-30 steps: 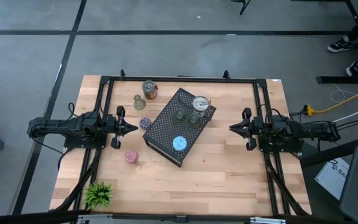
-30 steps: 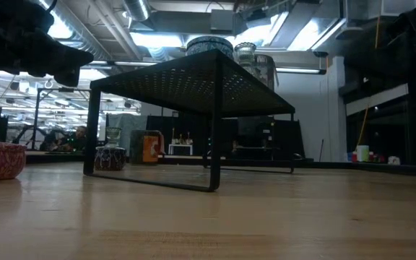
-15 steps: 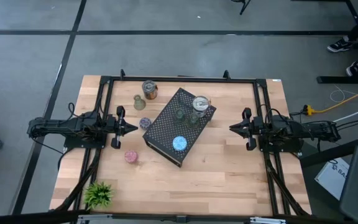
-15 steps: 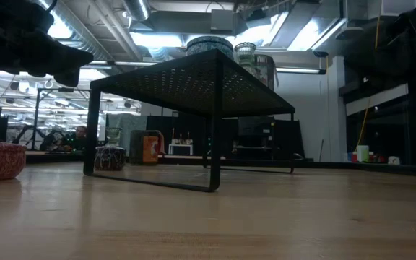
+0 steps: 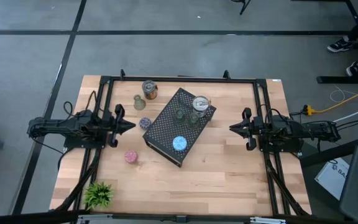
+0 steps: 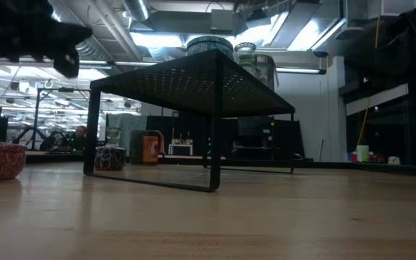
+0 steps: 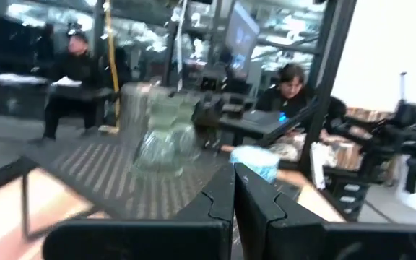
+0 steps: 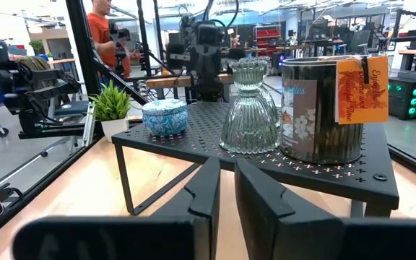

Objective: Pick & Place candle stick holders
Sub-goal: Put the scented candle on the shelf

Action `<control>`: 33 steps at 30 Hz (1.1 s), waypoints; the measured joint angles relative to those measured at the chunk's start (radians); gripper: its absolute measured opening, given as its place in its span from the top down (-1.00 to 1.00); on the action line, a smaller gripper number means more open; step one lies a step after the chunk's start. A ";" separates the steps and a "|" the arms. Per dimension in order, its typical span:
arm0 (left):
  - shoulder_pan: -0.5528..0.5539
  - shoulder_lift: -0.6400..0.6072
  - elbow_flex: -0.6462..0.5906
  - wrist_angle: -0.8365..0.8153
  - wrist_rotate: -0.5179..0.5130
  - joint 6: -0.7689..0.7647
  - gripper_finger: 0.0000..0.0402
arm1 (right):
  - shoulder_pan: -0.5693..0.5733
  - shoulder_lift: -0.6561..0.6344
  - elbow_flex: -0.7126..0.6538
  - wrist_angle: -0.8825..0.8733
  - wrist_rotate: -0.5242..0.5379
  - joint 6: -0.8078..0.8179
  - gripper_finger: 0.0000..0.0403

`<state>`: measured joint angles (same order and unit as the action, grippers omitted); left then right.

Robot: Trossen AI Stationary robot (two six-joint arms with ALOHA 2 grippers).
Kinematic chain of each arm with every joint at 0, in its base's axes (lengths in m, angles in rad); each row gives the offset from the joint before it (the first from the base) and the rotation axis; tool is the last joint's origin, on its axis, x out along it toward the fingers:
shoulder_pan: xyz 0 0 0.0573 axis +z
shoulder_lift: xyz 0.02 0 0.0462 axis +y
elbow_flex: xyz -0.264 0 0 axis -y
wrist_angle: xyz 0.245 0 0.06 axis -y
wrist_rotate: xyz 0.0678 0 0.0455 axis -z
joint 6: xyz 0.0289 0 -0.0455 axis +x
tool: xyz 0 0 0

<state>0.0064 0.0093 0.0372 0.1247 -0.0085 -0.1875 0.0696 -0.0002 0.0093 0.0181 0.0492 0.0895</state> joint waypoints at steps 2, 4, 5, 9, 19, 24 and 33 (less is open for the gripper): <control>0.000 0.000 0.025 0.006 0.011 0.006 0.99 | 0.000 0.000 0.000 0.000 0.000 0.000 0.76; 0.000 0.002 0.052 -0.003 -0.001 -0.035 0.99 | 0.000 0.000 0.000 0.000 0.000 0.000 0.76; 0.001 0.009 0.067 -0.007 -0.016 -0.063 0.99 | 0.000 0.000 0.000 0.000 0.000 0.000 0.76; 0.002 0.046 0.126 -0.017 -0.027 -0.110 0.99 | 0.000 0.000 0.000 0.000 0.000 0.000 0.76; 0.002 0.284 0.318 -0.020 -0.055 -0.117 0.99 | 0.000 0.000 0.000 0.000 0.001 0.000 0.76; 0.003 0.431 0.419 -0.021 -0.124 -0.107 0.99 | 0.000 0.000 0.000 0.000 0.001 0.000 0.76; 0.016 0.654 0.568 -0.024 -0.186 -0.061 0.99 | 0.000 0.000 0.000 0.000 0.001 0.000 0.76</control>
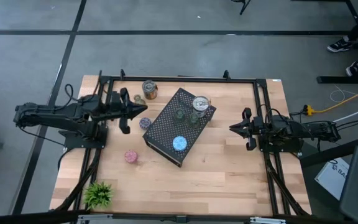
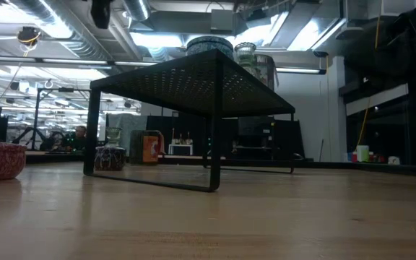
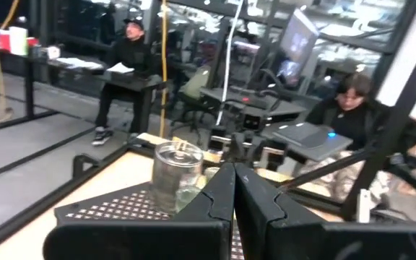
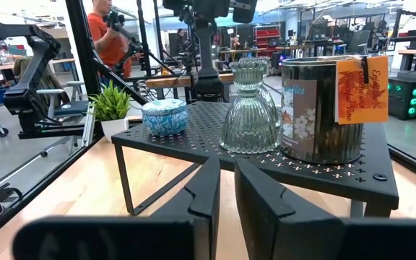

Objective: Pick & Place candle stick holders
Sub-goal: Put the scented candle on the shelf

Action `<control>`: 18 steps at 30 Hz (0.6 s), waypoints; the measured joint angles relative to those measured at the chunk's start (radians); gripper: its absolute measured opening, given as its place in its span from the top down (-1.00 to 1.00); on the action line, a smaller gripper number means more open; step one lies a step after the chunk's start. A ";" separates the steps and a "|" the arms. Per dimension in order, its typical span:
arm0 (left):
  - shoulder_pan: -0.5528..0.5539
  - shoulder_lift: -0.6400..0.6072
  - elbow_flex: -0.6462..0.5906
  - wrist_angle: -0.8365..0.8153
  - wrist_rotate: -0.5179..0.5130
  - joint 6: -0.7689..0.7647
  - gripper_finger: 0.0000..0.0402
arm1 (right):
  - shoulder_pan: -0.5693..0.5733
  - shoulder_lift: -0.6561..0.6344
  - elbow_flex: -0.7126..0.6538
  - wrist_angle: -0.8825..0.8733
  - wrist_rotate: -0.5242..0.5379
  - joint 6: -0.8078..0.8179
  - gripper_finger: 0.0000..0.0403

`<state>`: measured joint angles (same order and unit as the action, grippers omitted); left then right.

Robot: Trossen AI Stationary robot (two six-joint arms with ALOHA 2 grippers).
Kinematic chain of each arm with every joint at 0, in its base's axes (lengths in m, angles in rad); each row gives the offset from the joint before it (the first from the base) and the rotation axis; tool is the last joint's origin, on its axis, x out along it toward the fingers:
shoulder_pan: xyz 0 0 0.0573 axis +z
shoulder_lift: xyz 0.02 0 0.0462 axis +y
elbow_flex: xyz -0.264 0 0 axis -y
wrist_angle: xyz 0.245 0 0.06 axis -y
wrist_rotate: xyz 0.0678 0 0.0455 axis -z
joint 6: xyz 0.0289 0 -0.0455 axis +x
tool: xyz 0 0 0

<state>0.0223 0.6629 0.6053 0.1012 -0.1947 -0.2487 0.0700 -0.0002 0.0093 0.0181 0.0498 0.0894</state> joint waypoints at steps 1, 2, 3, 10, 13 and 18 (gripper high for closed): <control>0.010 0.016 0.008 0.000 0.000 0.003 0.99 | 0.000 0.000 0.000 0.000 0.000 0.000 0.76; 0.020 0.029 0.014 -0.001 0.001 0.006 0.99 | 0.000 0.000 0.000 0.000 0.000 0.000 0.76; 0.032 0.042 0.020 0.000 0.012 0.008 0.99 | 0.000 0.000 0.000 0.000 0.000 0.000 0.76; 0.113 0.119 0.028 -0.015 0.038 0.018 0.99 | 0.000 0.000 0.000 0.000 0.000 0.000 0.76; 0.153 0.138 0.028 -0.048 0.060 0.027 0.99 | 0.000 0.000 0.000 0.000 0.000 0.000 0.76; 0.233 0.178 0.045 -0.092 0.121 0.026 0.99 | 0.000 0.000 0.000 0.000 0.000 0.000 0.76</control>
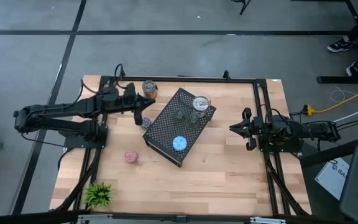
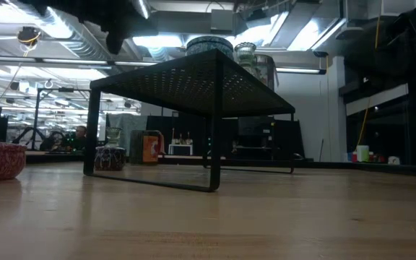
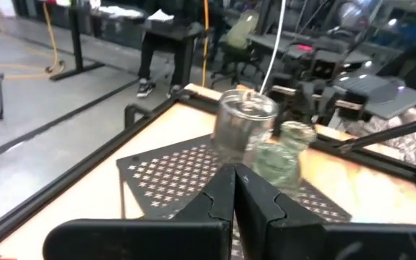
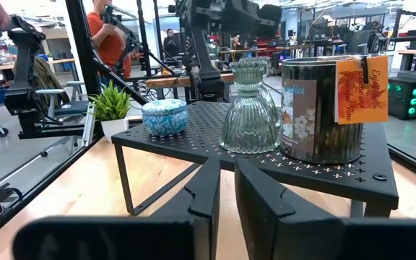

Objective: Pick & Place candle stick holders
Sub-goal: Put the scented candle on the shelf

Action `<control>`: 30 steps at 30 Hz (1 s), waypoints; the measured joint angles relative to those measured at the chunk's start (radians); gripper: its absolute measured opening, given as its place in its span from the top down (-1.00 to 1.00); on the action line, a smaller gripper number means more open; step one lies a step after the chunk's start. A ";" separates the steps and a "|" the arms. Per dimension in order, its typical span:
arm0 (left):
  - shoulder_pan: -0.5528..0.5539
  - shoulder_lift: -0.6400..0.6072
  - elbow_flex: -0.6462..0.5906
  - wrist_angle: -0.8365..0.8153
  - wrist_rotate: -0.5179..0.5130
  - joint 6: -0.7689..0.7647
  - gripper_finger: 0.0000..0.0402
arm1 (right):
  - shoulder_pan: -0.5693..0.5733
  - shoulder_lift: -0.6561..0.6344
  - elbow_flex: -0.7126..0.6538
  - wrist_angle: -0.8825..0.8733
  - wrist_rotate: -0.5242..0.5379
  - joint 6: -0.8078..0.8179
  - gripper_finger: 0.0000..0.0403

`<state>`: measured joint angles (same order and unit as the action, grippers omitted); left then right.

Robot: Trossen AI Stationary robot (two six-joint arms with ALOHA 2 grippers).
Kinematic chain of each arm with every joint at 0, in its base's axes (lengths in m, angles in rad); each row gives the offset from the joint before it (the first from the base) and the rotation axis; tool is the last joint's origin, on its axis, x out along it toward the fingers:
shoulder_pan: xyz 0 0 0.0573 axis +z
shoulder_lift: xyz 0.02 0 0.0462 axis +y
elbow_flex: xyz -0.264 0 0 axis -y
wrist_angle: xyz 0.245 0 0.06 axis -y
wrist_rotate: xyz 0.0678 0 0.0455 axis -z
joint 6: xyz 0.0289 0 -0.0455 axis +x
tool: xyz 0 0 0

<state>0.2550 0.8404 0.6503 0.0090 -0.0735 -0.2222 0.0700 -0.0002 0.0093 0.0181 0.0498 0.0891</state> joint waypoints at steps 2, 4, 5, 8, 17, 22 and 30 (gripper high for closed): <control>0.043 0.019 0.031 -0.044 0.027 0.000 0.99 | 0.000 0.000 0.000 0.000 0.000 0.000 0.76; 0.086 0.041 0.069 -0.095 0.051 0.002 0.99 | 0.000 0.000 0.000 0.000 0.000 0.000 0.76; 0.110 0.052 0.087 -0.121 0.052 0.012 0.98 | 0.000 0.000 0.000 0.000 0.000 0.000 0.76; 0.169 0.081 0.130 -0.174 0.049 0.074 0.95 | 0.000 0.000 0.000 0.000 0.000 0.000 0.76; 0.290 0.167 0.259 -0.260 0.045 0.140 0.72 | 0.000 0.000 0.000 0.000 0.000 0.000 0.76; 0.331 0.226 0.346 -0.343 0.040 0.160 0.49 | 0.000 0.000 0.000 0.000 0.000 0.000 0.76; 0.358 0.294 0.429 -0.433 -0.013 0.186 0.01 | 0.000 0.000 0.000 0.000 0.000 0.000 0.76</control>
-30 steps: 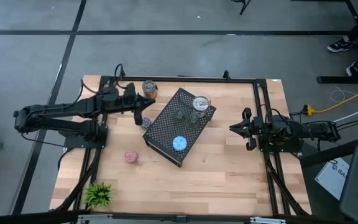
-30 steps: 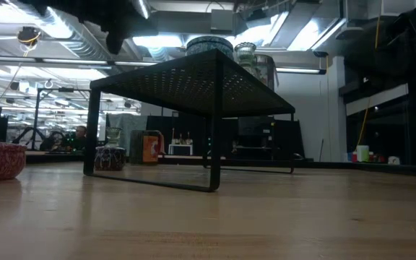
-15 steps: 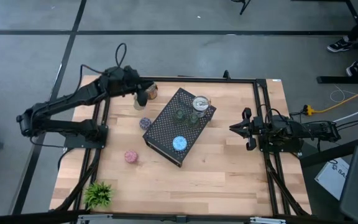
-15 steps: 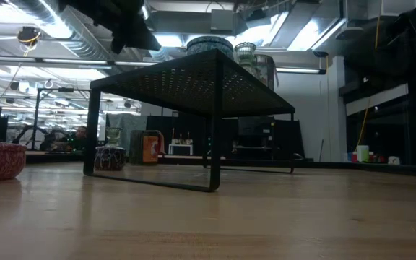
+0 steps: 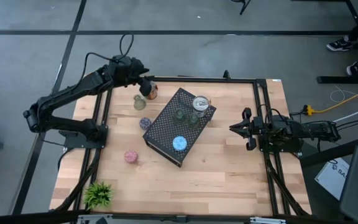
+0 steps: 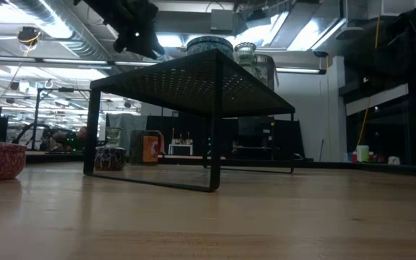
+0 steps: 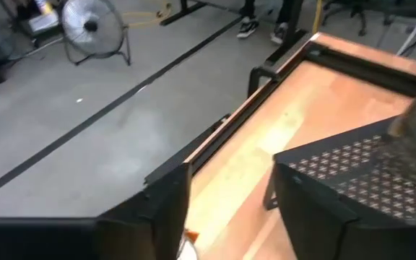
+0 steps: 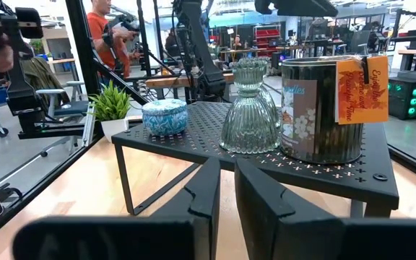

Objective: Pick & Place candle stick holders
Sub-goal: Put the scented candle on the shelf

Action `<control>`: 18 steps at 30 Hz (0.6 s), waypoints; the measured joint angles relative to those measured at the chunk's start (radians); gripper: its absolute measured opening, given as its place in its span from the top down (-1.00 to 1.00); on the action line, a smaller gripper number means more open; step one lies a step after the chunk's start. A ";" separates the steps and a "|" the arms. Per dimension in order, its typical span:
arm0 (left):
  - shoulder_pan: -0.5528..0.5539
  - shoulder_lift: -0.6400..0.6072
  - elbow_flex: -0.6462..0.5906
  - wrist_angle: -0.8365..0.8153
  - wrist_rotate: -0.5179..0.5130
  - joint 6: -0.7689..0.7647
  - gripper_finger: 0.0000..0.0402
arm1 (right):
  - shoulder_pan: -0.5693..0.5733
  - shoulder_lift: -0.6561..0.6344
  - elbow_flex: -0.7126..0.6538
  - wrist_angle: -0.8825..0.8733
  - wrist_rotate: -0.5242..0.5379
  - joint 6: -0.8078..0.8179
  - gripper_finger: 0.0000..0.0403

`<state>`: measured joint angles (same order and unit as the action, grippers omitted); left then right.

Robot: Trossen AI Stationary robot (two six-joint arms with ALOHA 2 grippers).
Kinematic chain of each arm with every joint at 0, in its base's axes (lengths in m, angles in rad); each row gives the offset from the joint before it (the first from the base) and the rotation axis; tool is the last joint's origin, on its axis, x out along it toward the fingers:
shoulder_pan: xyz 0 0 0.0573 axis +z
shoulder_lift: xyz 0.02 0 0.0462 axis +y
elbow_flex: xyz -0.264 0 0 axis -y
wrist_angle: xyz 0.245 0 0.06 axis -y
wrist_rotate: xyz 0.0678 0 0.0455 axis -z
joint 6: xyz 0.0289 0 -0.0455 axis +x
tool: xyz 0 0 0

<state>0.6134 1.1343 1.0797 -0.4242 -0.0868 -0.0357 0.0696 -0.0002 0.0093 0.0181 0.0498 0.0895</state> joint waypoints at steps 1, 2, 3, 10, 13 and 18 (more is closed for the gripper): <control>0.003 0.007 0.007 -0.010 -0.010 -0.001 -0.06 | 0.000 0.000 0.000 0.000 0.000 0.000 0.76; 0.006 0.014 0.013 -0.022 -0.018 -0.003 -0.13 | 0.000 0.000 0.000 0.000 0.000 0.000 0.76; 0.007 0.020 0.017 -0.030 -0.028 -0.003 -0.19 | 0.000 0.000 0.000 0.000 0.000 0.000 0.76; 0.010 0.027 0.021 -0.047 -0.080 -0.016 -0.57 | 0.000 0.000 0.000 0.000 0.000 0.000 0.76; 0.011 0.027 0.021 -0.082 -0.130 -0.031 -0.68 | 0.000 0.000 0.000 0.000 0.000 0.000 0.76; 0.011 0.027 0.021 -0.137 -0.184 -0.039 -0.83 | 0.000 0.000 0.000 0.000 0.000 0.000 0.76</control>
<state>0.6248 1.1614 1.1011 -0.5612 -0.2708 -0.0749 0.0697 -0.0002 0.0093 0.0181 0.0498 0.0894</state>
